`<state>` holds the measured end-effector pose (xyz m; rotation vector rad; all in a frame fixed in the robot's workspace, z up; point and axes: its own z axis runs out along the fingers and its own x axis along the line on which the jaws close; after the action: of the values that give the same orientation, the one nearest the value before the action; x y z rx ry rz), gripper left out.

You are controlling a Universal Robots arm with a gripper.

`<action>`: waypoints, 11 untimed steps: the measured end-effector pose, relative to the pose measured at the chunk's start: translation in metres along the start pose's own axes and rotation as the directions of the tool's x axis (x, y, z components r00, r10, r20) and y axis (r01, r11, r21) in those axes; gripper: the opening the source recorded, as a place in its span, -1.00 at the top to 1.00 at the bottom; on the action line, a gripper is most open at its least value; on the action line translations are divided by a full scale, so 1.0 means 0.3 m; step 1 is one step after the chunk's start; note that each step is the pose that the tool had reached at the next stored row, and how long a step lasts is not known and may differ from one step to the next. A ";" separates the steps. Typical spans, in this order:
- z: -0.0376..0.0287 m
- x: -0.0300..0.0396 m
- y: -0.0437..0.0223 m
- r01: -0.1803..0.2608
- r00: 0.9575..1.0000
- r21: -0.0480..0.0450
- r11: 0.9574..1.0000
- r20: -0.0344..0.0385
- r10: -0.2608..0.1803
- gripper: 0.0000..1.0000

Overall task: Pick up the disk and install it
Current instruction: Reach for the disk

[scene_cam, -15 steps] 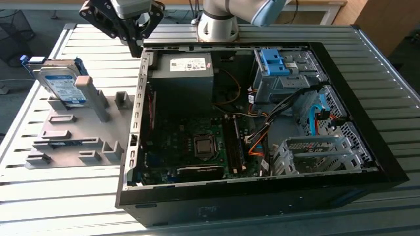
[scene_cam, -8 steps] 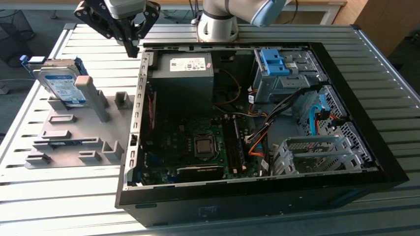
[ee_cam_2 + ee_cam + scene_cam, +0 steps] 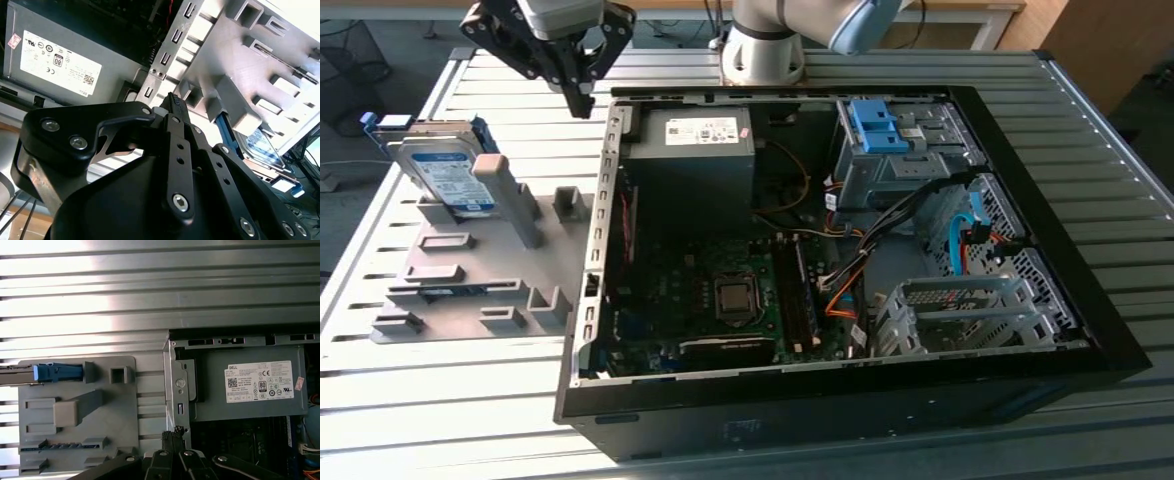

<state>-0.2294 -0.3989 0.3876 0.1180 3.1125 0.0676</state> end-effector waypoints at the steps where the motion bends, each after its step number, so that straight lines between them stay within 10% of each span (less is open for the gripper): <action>1: 0.000 0.004 0.000 0.000 1.000 0.000 1.000 0.000 0.000 0.79; 11: 0.001 0.053 -0.004 0.000 1.000 0.000 1.000 0.000 0.000 0.79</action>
<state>-0.2454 -0.3989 0.3868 0.1181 3.1125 0.0676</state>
